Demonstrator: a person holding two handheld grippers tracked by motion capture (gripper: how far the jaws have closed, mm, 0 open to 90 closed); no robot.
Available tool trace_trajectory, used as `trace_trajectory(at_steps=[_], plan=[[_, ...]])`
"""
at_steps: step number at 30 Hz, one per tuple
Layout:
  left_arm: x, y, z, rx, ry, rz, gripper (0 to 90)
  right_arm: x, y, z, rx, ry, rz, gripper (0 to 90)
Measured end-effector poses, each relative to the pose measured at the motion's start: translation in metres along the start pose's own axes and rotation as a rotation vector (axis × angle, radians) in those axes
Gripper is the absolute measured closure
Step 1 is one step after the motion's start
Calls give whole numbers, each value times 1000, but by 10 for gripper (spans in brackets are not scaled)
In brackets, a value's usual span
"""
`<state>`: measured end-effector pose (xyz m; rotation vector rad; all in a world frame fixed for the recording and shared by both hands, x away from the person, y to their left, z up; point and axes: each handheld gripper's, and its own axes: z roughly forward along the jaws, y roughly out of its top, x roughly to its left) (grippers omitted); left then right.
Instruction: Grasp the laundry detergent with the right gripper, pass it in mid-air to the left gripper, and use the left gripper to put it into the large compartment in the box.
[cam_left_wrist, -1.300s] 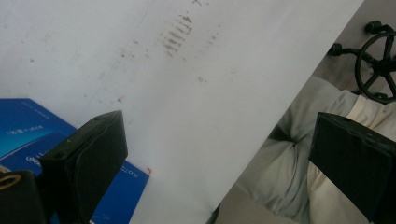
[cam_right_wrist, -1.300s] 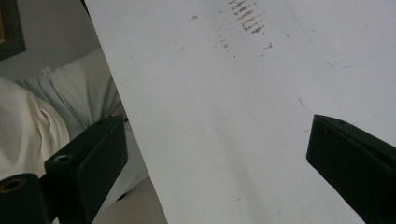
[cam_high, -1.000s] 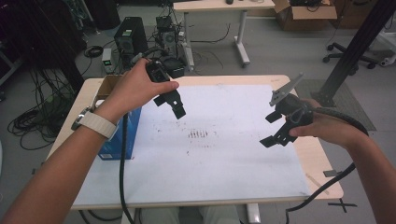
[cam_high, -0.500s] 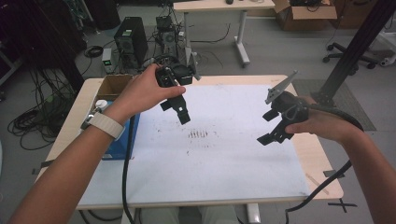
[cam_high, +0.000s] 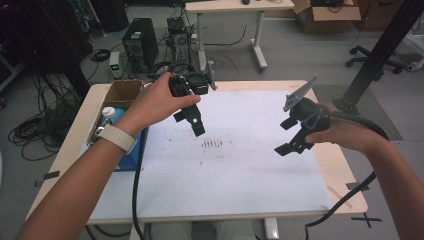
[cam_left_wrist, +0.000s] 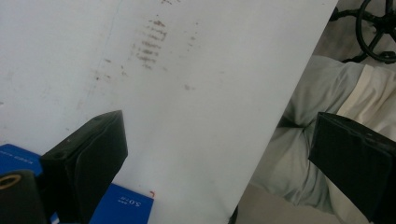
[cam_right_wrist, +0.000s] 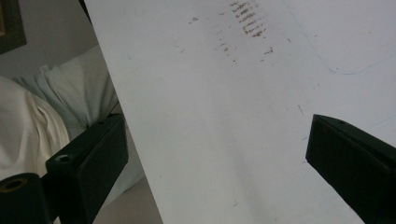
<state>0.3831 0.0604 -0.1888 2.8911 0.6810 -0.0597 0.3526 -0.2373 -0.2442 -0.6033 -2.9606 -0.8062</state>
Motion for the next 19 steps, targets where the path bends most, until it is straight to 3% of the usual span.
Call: trace_trajectory(at_steps=[19], plan=[[0,0,2,-2,-10,5,48,1,-4,2,-8,6,1,56]])
